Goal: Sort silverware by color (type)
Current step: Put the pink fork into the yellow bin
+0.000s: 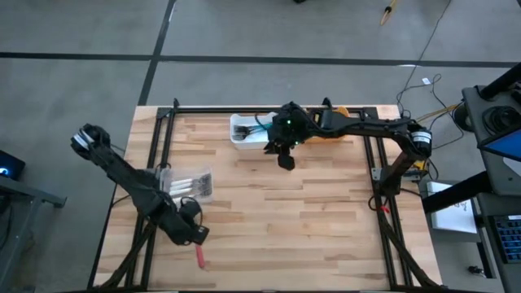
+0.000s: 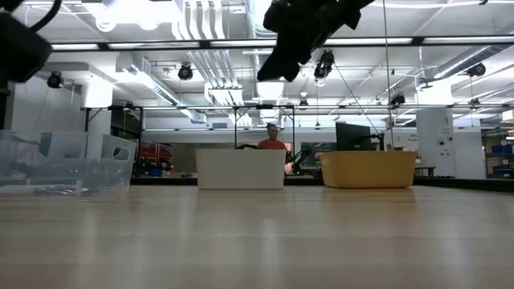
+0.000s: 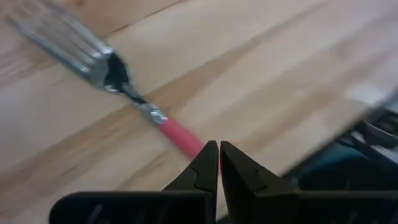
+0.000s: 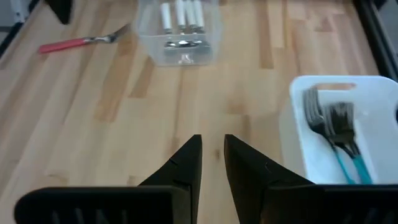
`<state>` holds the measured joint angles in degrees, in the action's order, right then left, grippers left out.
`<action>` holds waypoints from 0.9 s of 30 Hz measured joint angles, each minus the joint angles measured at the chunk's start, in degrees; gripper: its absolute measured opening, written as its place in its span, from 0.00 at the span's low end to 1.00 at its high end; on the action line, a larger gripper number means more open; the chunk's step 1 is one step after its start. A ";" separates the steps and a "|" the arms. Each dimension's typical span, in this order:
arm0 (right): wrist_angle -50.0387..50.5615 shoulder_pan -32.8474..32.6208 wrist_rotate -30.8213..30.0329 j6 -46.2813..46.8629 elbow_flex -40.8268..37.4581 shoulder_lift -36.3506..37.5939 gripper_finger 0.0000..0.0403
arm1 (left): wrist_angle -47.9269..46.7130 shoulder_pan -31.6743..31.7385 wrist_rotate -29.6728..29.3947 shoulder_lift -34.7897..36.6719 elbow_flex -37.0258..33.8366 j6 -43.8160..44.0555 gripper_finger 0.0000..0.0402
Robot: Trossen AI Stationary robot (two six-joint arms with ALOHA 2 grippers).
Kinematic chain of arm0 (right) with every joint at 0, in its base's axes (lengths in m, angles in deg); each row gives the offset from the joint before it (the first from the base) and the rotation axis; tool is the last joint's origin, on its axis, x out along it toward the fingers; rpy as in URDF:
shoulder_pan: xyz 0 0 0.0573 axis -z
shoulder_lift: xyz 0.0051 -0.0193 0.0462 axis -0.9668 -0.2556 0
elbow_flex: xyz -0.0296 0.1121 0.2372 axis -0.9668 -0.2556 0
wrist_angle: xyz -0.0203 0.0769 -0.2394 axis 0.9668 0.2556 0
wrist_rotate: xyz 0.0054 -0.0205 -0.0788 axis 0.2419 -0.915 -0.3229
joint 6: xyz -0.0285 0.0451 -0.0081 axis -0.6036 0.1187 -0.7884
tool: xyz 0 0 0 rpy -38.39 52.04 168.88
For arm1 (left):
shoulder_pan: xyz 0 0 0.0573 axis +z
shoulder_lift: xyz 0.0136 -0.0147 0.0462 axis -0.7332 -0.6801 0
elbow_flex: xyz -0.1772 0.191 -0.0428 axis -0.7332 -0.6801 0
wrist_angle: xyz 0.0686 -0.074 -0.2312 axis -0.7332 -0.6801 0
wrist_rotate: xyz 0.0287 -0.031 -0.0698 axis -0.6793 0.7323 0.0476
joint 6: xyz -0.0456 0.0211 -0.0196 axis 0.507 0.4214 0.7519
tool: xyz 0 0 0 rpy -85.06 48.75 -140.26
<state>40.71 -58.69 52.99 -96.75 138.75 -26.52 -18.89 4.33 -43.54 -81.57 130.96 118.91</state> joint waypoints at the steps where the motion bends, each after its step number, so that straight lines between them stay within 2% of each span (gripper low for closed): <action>1: 0.00 -0.54 -0.04 -0.02 0.04 0.00 0.15 | 0.02 -0.48 0.00 -1.43 0.00 1.32 0.00; 7: 0.00 -3.34 -4.63 0.50 0.35 0.00 0.15 | 0.05 -1.41 0.68 -9.45 1.67 3.42 0.00; 15: 1.06 -4.67 -4.91 0.36 0.35 0.00 0.15 | 0.04 -1.43 3.78 -16.61 7.57 3.82 0.01; 20: 1.07 -4.64 -5.07 0.13 0.35 0.00 0.15 | -3.97 -1.43 3.08 -19.45 11.22 5.86 0.09; 27: 1.07 -4.64 -5.07 -0.09 0.35 0.00 0.15 | -10.33 -1.45 2.88 -22.95 14.49 6.94 0.28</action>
<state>41.78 -63.33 47.92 -96.84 139.10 -26.52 -29.22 2.88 -40.66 -104.51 145.45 125.85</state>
